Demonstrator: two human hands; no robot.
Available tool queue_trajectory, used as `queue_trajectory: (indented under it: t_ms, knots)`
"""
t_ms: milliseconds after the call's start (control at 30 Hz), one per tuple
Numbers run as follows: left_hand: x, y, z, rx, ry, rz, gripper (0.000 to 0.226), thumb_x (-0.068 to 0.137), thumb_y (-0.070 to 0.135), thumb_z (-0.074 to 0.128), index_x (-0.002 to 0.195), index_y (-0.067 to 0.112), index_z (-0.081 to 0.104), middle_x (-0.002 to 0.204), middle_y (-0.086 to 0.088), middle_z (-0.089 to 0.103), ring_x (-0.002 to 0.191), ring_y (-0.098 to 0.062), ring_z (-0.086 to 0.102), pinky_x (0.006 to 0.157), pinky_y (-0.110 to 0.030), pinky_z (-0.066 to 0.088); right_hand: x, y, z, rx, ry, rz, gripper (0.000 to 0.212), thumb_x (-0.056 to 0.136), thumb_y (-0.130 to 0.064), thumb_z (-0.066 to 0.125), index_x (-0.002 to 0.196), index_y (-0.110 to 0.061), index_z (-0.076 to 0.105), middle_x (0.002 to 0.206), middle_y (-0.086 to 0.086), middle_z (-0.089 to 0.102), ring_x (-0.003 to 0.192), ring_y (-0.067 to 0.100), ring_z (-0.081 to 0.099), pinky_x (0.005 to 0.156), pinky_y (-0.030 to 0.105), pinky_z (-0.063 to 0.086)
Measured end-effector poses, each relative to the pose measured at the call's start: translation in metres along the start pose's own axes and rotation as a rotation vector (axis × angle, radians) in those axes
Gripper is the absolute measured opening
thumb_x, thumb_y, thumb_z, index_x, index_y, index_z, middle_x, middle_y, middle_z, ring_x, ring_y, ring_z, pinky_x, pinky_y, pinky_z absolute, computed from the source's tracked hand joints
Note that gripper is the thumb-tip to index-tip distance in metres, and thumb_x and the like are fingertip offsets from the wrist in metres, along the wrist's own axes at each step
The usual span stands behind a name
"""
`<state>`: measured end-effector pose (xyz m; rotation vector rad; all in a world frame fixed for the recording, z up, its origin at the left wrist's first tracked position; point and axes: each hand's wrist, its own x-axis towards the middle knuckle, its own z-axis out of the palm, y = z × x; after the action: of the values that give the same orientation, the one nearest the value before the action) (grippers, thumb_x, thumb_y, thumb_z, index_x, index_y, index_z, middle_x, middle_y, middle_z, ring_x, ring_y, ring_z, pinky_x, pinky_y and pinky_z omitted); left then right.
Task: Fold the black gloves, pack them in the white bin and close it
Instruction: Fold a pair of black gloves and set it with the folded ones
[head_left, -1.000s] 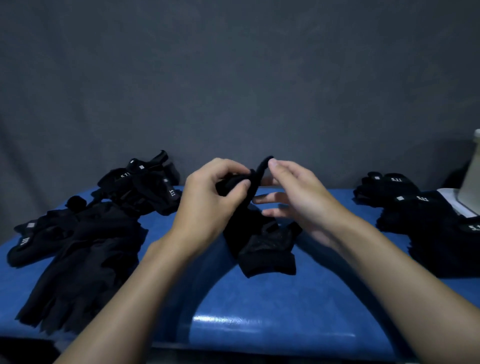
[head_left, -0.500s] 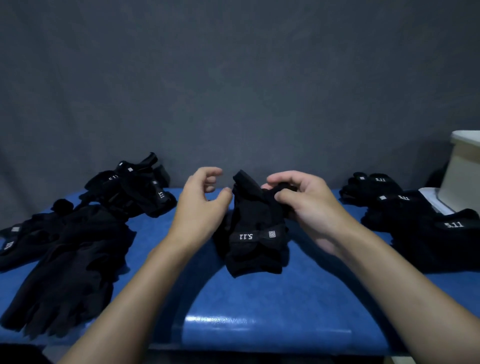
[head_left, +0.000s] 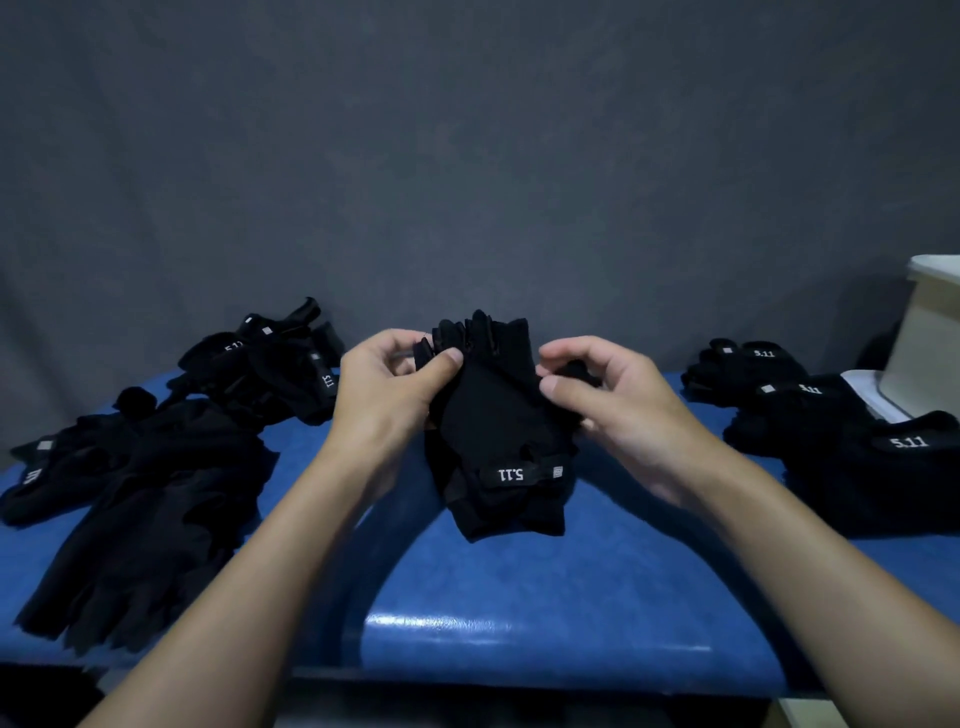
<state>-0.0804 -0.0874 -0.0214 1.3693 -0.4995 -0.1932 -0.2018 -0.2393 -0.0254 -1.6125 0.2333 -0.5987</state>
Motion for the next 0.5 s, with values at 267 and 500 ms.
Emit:
queue_trajectory:
  t_ms: [267,500]
  knots:
    - [-0.007,-0.001,-0.005,0.1,-0.122,-0.028,0.035,0.091,0.014,0.069,0.116,0.025,0.048,0.085,-0.006,0.064,0.073,-0.021,0.061,0.06,-0.036,0.046,0.003,0.002,0.006,-0.175,0.105,-0.036,0.008,0.082,-0.009,0.077,0.085,-0.013,0.07,0.079,0.001,0.069,0.071,0.012,0.064,0.069,0.031,0.054]
    - [-0.007,-0.004,-0.015,0.253,-0.121,-0.025,0.017,0.092,-0.002,0.063,0.098,0.014,0.065,0.073,0.0,0.063,0.048,-0.005,0.053,0.053,-0.017,0.048,0.003,0.0,0.008,-0.021,0.11,0.085,0.005,0.085,-0.005,0.073,0.088,-0.003,0.069,0.084,0.012,0.065,0.074,0.02,0.062,0.065,0.035,0.052]
